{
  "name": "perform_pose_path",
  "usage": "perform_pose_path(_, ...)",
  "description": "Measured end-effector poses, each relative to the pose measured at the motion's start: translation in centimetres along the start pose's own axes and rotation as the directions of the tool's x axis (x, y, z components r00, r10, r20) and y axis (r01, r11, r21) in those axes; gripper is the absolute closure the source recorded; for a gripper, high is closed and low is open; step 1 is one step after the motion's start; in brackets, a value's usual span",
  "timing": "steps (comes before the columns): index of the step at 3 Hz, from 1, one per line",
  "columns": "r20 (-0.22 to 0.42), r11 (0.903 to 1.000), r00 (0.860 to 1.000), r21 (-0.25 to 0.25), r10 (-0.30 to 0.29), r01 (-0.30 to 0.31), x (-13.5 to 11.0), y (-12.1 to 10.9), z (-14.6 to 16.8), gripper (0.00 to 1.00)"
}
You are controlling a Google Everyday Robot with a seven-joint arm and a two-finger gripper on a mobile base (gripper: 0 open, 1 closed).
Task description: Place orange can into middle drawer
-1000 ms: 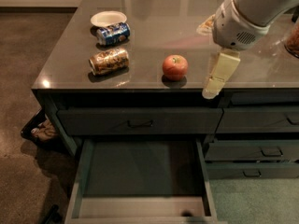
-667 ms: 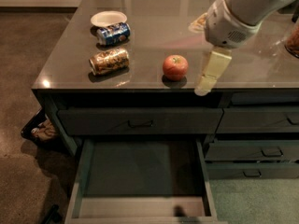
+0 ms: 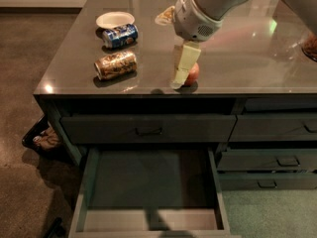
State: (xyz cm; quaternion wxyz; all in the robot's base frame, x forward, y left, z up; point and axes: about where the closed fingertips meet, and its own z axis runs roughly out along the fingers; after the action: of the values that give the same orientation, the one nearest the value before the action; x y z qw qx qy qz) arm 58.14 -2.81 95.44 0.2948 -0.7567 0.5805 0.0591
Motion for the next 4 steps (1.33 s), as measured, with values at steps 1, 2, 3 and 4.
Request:
perform_pose_path(1, 0.0, 1.0, 1.0, 0.0, 0.0, 0.0, 0.0, 0.0, 0.0, 0.0)
perform_pose_path(2, 0.032, 0.9987, 0.998, -0.011, -0.049, 0.049, -1.0, -1.2, 2.3, 0.0)
perform_pose_path(3, 0.067, 0.9946, 0.993, -0.027, -0.098, 0.1, -2.0, -2.6, 4.9, 0.0)
perform_pose_path(4, 0.113, 0.9829, 0.978, -0.043, -0.173, 0.179, -4.3, -4.4, 9.3, 0.0)
